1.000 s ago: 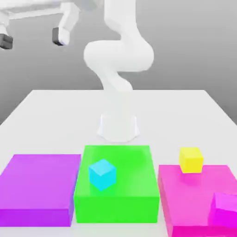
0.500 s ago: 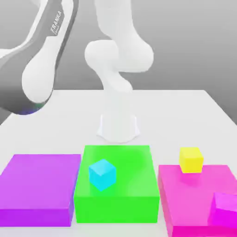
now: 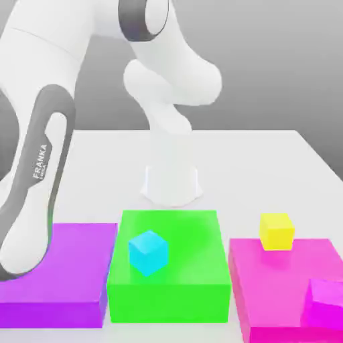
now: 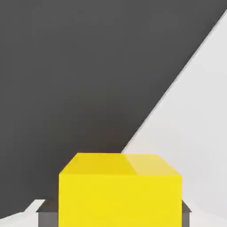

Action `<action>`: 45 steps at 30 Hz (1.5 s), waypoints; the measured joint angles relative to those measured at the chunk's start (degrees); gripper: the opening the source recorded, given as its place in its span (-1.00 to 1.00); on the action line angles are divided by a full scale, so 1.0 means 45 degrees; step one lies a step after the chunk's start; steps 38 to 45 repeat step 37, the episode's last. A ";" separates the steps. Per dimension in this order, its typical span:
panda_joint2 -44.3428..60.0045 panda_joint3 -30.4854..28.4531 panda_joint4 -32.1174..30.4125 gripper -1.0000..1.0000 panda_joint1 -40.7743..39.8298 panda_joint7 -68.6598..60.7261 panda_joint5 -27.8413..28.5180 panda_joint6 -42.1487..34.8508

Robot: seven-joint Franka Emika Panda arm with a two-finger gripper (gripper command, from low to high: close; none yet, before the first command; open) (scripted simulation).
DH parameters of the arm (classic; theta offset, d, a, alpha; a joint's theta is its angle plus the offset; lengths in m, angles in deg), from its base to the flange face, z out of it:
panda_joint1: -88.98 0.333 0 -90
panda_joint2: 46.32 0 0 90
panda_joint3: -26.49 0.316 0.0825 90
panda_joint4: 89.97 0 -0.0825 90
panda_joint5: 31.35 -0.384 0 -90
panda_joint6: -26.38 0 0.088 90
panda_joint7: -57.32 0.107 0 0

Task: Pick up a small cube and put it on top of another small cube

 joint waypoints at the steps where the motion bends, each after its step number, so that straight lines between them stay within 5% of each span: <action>1: -0.0137 -0.0045 -0.0036 -1.00 0.0032 0.0020 0.0026 -0.0108; 5: -0.1671 -0.0409 -0.0530 -1.00 0.0396 0.0362 0.0340 -0.1152; 16: -0.6775 -0.0514 -0.4714 -1.00 0.3020 0.5012 0.1412 -0.1935; 28: -1.2328 0.0957 -0.9348 -1.00 0.4363 1.0721 0.3197 -0.2693; 33: -1.1765 0.1272 -1.0519 -1.00 0.4425 1.1428 0.3277 -0.0961; 34: -1.1419 0.1266 -1.0655 1.00 0.4436 1.1418 0.3251 -0.0479; 45: -1.1419 0.1266 -1.0655 1.00 0.4436 1.1418 0.3251 -0.0478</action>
